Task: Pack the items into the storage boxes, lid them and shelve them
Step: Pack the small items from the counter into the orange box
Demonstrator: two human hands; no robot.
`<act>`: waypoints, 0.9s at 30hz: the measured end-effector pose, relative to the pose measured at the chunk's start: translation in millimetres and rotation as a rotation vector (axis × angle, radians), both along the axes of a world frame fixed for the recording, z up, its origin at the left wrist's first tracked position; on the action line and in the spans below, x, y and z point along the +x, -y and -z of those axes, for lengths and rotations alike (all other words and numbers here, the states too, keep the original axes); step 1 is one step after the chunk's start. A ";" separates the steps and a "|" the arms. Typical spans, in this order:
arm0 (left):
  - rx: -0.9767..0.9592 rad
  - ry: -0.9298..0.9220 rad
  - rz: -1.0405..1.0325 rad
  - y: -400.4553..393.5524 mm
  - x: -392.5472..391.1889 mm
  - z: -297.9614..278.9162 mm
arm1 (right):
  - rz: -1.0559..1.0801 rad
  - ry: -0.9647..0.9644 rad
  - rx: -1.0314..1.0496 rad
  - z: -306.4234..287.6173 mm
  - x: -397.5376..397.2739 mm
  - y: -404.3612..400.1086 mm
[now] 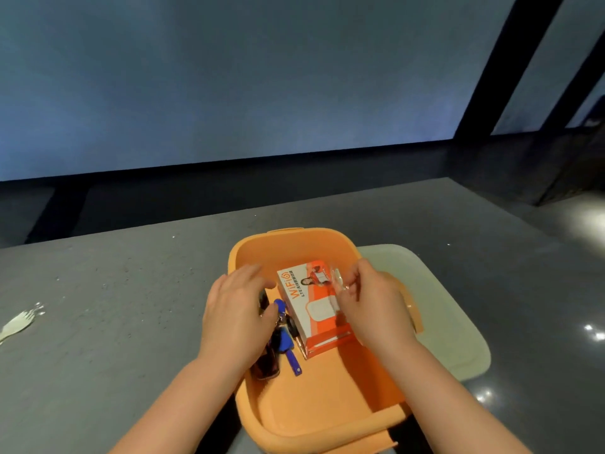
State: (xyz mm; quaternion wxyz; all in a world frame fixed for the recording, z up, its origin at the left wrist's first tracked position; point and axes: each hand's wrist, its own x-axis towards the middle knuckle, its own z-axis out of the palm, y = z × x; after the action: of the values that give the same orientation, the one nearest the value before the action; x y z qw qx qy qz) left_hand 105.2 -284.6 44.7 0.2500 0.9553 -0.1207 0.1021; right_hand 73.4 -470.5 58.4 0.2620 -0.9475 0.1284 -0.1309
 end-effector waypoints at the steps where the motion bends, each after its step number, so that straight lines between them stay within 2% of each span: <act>1: 0.000 -0.036 -0.003 -1.9 -5.1 3.0 | -0.011 -0.042 -0.052 1.3 9.1 -1.0; 5: -0.034 -0.111 -0.012 -2.4 -14.6 7.4 | -0.041 -0.164 -0.237 8.1 39.2 -5.4; 12: -0.110 -0.111 -0.053 -1.7 -14.2 9.2 | -0.155 -0.351 -0.444 22.5 49.2 -9.2; 15: -0.180 -0.110 -0.056 -2.3 -14.5 11.1 | -0.189 -0.340 -0.436 24.6 43.8 -9.5; 19: -0.353 -0.152 -0.063 -5.3 -15.9 13.0 | -0.355 -0.081 -0.357 10.1 37.2 -12.8; 22: -0.407 -0.177 -0.071 -5.8 -15.9 14.0 | -0.573 -0.236 -0.419 19.7 36.8 -18.6; 24: -0.424 -0.189 -0.072 -5.4 -16.0 14.0 | -0.568 -0.353 -0.436 31.2 38.3 -18.7; 27: -0.433 -0.192 -0.088 -4.3 -15.8 13.9 | -0.499 -0.372 -0.456 35.9 40.1 -17.6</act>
State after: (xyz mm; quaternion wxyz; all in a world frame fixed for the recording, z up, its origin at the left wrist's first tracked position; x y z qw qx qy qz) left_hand 89.4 -280.3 30.8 0.4544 0.8892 -0.0300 0.0452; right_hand 113.5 -452.9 22.5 0.0406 -0.9912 -0.0930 0.0855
